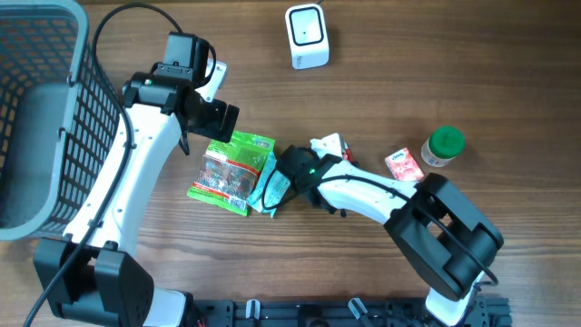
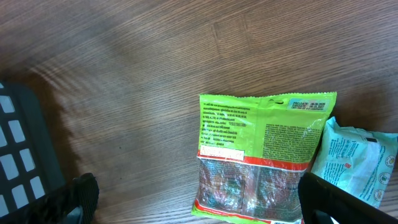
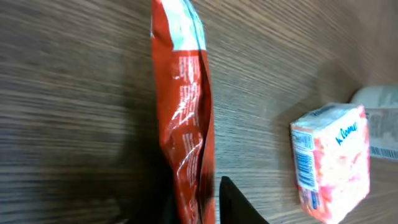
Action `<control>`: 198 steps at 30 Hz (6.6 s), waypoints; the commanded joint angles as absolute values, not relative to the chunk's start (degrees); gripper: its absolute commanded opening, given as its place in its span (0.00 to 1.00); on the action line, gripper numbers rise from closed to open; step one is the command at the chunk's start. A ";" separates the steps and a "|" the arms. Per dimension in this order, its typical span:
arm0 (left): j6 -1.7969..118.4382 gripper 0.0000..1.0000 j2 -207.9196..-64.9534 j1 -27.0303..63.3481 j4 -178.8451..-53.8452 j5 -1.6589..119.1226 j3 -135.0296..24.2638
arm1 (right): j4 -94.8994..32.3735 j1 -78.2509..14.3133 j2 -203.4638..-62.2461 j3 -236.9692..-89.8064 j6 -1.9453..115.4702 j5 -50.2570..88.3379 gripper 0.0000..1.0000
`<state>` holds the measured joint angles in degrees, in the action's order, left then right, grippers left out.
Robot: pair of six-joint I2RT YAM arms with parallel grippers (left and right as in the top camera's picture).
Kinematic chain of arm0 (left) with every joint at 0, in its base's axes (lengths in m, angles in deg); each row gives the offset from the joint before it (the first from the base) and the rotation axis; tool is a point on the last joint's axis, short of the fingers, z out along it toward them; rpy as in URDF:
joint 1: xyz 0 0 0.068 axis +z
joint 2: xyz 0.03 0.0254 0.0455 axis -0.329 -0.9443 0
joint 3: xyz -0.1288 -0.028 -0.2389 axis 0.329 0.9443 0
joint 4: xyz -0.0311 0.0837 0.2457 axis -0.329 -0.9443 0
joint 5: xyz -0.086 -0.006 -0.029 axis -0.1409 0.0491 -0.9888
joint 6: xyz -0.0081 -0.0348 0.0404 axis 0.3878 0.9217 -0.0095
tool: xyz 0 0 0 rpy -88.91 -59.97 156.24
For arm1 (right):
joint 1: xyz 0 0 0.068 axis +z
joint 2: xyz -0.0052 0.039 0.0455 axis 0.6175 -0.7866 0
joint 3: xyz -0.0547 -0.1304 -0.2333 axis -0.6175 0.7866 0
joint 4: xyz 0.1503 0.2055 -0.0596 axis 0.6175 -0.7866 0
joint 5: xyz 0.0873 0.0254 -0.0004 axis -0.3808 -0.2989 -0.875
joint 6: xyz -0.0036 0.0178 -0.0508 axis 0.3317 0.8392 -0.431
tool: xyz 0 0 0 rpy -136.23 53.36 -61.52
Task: Scan the item barcode
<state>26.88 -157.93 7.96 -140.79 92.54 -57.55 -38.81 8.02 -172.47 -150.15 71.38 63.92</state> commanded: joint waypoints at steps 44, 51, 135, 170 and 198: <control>26.40 1.00 -157.69 7.81 -140.62 93.07 -58.12 | -33.48 -11.54 -162.46 -150.33 56.50 11.84 0.17; 26.40 1.00 -157.69 7.81 -140.62 93.07 -58.12 | -36.63 -16.77 -162.02 -150.31 53.94 10.22 0.16; 26.40 1.00 -157.69 7.81 -140.62 93.07 -58.12 | -51.56 -6.34 -169.50 -152.82 45.20 5.08 0.04; 26.42 1.00 -157.69 7.81 -140.62 93.07 -58.12 | -49.63 -6.82 -165.50 -150.46 43.04 27.58 0.50; 26.42 1.00 -157.69 7.81 -140.62 93.07 -58.12 | -18.40 -6.87 -165.39 -146.57 56.43 32.80 0.49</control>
<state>26.88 -157.93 7.94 -140.77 92.54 -57.55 -19.78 -6.73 -165.13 -146.20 54.27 31.12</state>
